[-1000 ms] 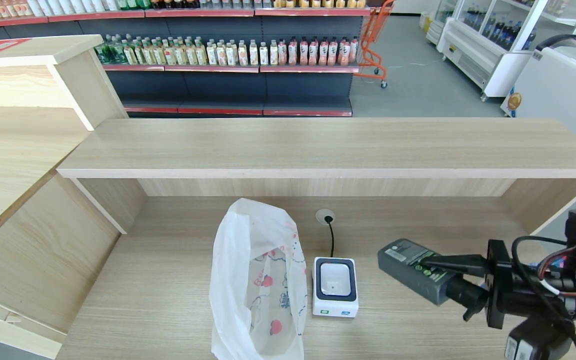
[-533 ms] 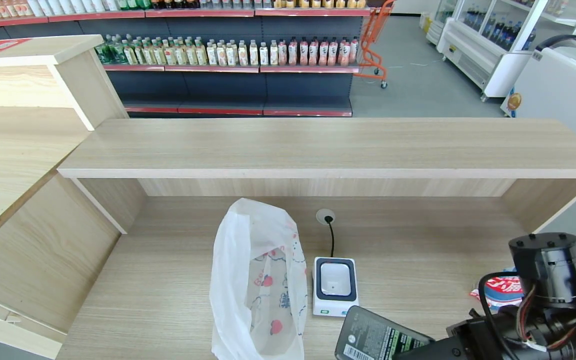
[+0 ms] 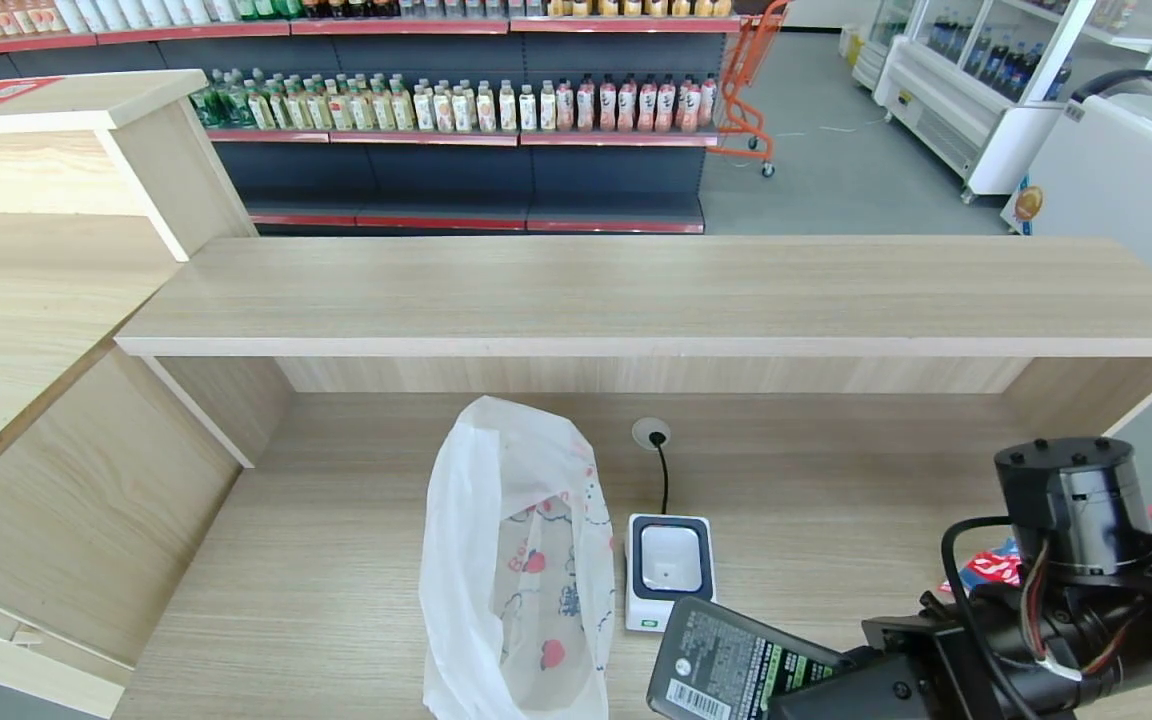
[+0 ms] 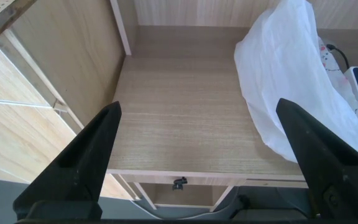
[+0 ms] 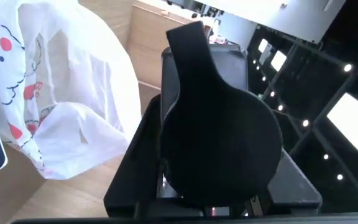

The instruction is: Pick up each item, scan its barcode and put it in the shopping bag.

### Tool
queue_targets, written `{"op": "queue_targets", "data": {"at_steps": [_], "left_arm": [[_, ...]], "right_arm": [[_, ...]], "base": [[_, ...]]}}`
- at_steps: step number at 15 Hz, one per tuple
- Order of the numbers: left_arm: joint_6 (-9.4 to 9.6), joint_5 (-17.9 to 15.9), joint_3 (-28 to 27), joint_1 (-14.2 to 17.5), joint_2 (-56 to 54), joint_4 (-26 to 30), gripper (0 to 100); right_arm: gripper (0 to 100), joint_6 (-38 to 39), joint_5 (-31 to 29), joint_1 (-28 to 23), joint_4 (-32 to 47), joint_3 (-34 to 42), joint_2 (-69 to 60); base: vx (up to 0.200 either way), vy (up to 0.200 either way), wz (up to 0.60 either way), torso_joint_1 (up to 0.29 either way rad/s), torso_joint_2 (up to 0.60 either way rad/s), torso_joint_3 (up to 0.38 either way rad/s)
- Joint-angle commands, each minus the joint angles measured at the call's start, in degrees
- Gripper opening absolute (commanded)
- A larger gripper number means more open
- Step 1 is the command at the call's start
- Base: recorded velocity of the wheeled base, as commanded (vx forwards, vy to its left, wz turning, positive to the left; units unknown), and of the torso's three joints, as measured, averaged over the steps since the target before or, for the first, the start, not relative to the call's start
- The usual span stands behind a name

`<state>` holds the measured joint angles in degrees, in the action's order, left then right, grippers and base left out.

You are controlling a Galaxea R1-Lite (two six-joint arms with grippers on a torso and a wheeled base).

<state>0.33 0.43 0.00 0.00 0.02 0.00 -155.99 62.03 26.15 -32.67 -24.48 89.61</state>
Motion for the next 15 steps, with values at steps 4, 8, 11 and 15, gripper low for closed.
{"op": "queue_targets", "data": {"at_steps": [4,8,11,15], "left_arm": [[0.02,0.0,0.0,0.0,0.1,0.0,100],[0.02,0.1,0.0,0.0,0.0,0.0,100],[0.02,0.0,0.0,0.0,0.0,0.0,100],[0.02,0.0,0.0,0.0,0.1,0.0,100]], "right_arm": [[0,-0.2,1.2,0.1,0.2,-0.4,-0.1],[0,-0.2,1.3,0.1,0.3,-0.2,-0.5],[0,0.6,1.2,0.3,1.7,-0.1,-0.8],[0,23.2,-0.3,-10.8,16.4,0.0,-7.7]], "base": [[0.000,0.000,0.00,0.000,0.00,0.000],[0.000,0.000,0.00,0.000,0.00,0.000],[0.000,0.000,0.00,0.000,0.00,0.000],[0.000,0.000,0.00,0.000,0.00,0.000]]}}
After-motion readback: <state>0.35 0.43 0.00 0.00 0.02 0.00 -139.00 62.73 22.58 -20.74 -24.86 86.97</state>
